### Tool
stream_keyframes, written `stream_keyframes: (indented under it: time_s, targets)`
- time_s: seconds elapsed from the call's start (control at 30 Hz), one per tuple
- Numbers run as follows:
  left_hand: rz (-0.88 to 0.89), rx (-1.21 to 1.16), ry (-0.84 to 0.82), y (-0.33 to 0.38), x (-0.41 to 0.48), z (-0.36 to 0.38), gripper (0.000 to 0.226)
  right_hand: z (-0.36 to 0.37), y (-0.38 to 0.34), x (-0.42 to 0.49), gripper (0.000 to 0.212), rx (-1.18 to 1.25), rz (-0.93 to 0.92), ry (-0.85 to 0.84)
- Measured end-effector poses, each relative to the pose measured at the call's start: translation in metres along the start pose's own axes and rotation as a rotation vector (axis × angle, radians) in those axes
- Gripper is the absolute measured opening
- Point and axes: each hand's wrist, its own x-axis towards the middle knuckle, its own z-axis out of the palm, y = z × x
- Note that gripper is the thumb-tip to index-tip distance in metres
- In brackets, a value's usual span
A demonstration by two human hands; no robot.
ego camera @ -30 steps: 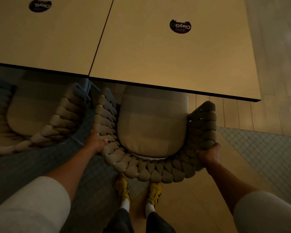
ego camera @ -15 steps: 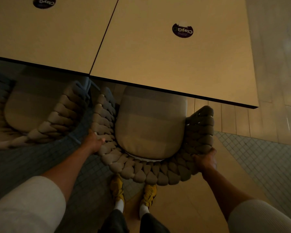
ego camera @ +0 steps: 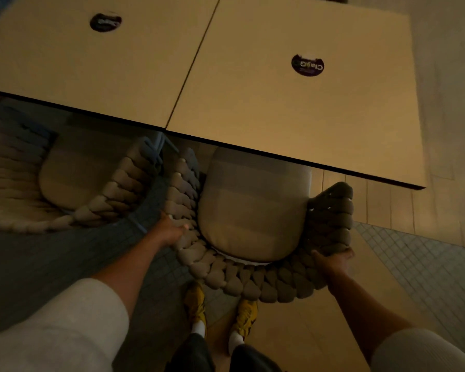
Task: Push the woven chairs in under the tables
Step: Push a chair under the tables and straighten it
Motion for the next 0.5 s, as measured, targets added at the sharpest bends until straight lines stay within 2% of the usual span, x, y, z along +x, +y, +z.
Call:
stream_keyframes:
  time_s: [0.1,0.17,0.2,0.33,0.4,0.5]
  targets:
    - [0.05,-0.002,-0.027,0.007,-0.024,-0.021,0.086,0.011,-0.018,-0.02,0.123,-0.072,0.046,0.023]
    - [0.071,0.015,0.0,0.008,-0.036,-0.038,0.077,0.017,-0.034,-0.039,0.121,-0.176,0.072,0.022]
    - [0.069,0.03,0.005,0.008,-0.041,-0.049,0.08,0.02,-0.043,-0.049,0.113,-0.215,0.048,0.004]
    - [0.089,0.041,0.019,-0.007,-0.059,-0.1,0.092,0.036,-0.083,-0.104,0.055,-0.308,-0.206,-0.236]
    - [0.072,0.031,0.035,-0.019,-0.068,-0.125,0.086,0.051,-0.104,-0.136,0.041,-0.285,-0.239,-0.352]
    - [0.096,0.037,0.078,-0.053,-0.072,-0.17,0.082,0.087,-0.128,-0.184,0.031,-0.198,-0.22,-0.493]
